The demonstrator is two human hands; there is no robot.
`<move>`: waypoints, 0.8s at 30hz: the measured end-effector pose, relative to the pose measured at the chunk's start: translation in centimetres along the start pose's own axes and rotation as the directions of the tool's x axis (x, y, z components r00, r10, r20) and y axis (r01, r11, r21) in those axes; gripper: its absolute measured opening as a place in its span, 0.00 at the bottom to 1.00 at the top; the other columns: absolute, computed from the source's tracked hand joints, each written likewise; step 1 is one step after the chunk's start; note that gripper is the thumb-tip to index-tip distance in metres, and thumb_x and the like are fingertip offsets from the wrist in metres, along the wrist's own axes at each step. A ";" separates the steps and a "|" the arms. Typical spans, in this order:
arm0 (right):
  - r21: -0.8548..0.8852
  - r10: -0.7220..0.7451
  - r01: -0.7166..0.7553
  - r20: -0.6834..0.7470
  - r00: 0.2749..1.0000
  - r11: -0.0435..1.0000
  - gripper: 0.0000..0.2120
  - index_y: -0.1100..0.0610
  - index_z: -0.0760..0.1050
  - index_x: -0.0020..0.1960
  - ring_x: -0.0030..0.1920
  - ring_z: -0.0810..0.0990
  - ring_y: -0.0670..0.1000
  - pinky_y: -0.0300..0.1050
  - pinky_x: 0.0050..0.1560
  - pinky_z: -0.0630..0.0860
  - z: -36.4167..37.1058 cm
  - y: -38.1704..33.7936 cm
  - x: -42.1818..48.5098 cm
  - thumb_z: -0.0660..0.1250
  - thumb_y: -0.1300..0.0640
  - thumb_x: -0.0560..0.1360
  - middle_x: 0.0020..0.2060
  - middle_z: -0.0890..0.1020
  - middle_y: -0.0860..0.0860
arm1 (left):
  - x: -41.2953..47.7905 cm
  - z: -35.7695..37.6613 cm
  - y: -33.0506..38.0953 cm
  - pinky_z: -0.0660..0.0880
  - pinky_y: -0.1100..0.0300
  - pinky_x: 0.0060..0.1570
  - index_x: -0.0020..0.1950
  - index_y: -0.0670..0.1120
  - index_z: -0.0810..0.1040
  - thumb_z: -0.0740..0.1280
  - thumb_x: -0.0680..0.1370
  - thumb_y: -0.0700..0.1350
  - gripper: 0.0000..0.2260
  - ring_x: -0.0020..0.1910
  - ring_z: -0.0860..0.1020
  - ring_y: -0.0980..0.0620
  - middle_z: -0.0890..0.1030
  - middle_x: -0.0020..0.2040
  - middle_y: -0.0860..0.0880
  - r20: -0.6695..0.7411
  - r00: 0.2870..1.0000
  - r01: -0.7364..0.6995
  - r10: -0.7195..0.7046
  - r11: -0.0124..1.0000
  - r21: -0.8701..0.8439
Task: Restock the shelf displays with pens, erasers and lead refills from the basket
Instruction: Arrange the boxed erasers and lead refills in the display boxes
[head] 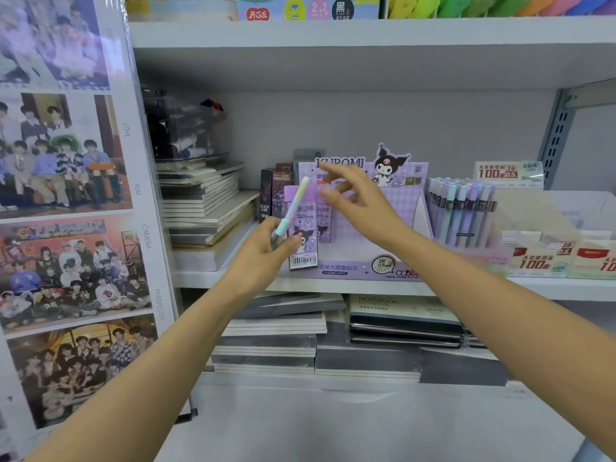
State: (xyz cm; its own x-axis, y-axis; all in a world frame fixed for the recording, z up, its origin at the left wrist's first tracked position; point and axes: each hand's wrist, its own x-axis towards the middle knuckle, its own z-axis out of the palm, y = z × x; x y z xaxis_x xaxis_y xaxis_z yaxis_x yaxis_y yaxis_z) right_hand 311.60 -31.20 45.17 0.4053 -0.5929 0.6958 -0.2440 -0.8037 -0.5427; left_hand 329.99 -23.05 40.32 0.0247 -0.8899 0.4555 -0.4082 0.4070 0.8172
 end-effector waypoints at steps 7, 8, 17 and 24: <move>0.193 0.074 -0.080 0.035 0.997 0.978 0.09 0.60 0.72 0.59 0.38 0.81 0.42 0.37 0.41 0.77 -1.6 -1.5 -0.5 0.64 0.64 0.79 0.43 0.81 0.51 | -0.6 0.3 1.1 0.66 0.67 0.32 0.53 0.52 0.75 0.66 0.80 0.50 0.04 0.28 0.70 0.63 0.78 0.40 0.53 -0.080 0.996 -0.044 0.047 0.999 0.031; 0.201 0.101 -0.090 -0.044 0.994 0.975 0.08 0.61 0.71 0.59 0.39 0.81 0.43 0.37 0.41 0.77 -2.3 -1.3 -0.5 0.63 0.63 0.80 0.46 0.82 0.53 | -0.8 0.1 1.0 0.67 0.66 0.34 0.53 0.53 0.76 0.66 0.79 0.50 0.04 0.30 0.72 0.66 0.80 0.42 0.55 -0.098 0.994 -0.045 0.048 0.999 0.029; 0.032 0.225 -0.223 -0.123 0.967 0.974 0.04 0.58 0.68 0.56 0.46 0.82 0.52 0.38 0.43 0.81 -2.5 1.6 -1.9 0.60 0.63 0.81 0.53 0.80 0.60 | -1.9 1.1 0.2 0.73 0.67 0.42 0.53 0.48 0.83 0.66 0.80 0.44 0.07 0.42 0.79 0.60 0.84 0.46 0.54 -0.051 0.999 0.006 0.001 0.989 0.150; -0.189 0.121 -0.111 0.046 0.992 0.976 0.07 0.62 0.70 0.58 0.45 0.82 0.50 0.39 0.44 0.81 -2.7 1.1 -0.3 0.62 0.63 0.80 0.50 0.81 0.59 | -2.0 1.2 0.1 0.70 0.60 0.41 0.50 0.49 0.84 0.64 0.81 0.48 0.10 0.42 0.77 0.46 0.84 0.48 0.48 -0.060 0.998 0.033 -0.027 0.993 0.109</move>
State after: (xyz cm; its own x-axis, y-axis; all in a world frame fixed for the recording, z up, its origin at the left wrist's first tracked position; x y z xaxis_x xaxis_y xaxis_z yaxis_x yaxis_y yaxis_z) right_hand 308.85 -32.04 45.69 0.4127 -0.6831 0.6026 -0.4492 -0.7281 -0.5178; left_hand 328.81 -21.45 39.07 0.0903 -0.8865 0.4538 -0.5042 0.3523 0.7884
